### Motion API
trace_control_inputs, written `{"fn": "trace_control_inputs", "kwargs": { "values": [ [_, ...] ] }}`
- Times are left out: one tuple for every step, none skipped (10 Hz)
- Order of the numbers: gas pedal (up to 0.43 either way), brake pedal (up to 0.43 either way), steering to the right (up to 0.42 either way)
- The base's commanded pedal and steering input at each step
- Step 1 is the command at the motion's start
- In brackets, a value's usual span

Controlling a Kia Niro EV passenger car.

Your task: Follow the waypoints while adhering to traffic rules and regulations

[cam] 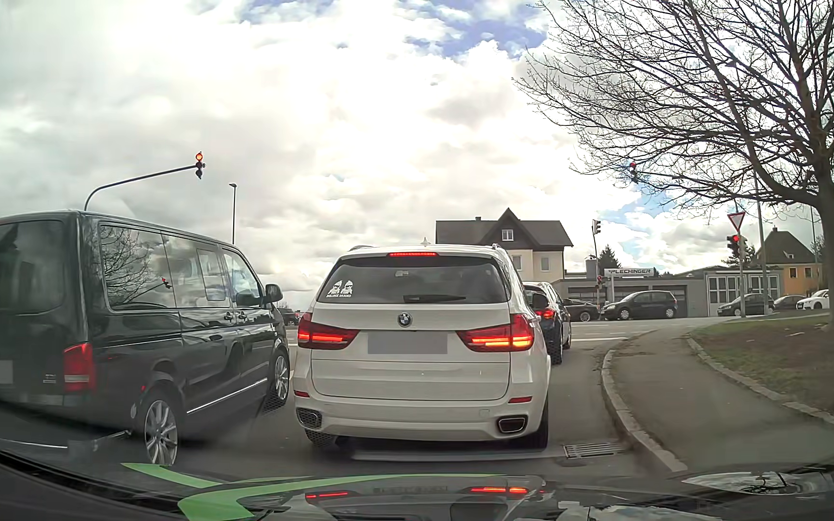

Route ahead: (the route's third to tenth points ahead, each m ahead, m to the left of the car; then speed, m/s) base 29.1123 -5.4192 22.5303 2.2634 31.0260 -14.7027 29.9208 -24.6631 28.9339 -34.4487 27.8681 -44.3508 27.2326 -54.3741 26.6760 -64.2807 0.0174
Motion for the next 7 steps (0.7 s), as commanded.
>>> {"fn": "trace_control_inputs", "kwargs": {
  "values": [
    [0.0, 0.305, 0.016],
    [0.0, 0.305, 0.016],
    [0.0, 0.305, 0.016],
    [0.0, 0.305, 0.016],
    [0.0, 0.311, 0.016],
    [0.0, 0.317, 0.016],
    [0.0, 0.317, 0.016]
  ]
}}
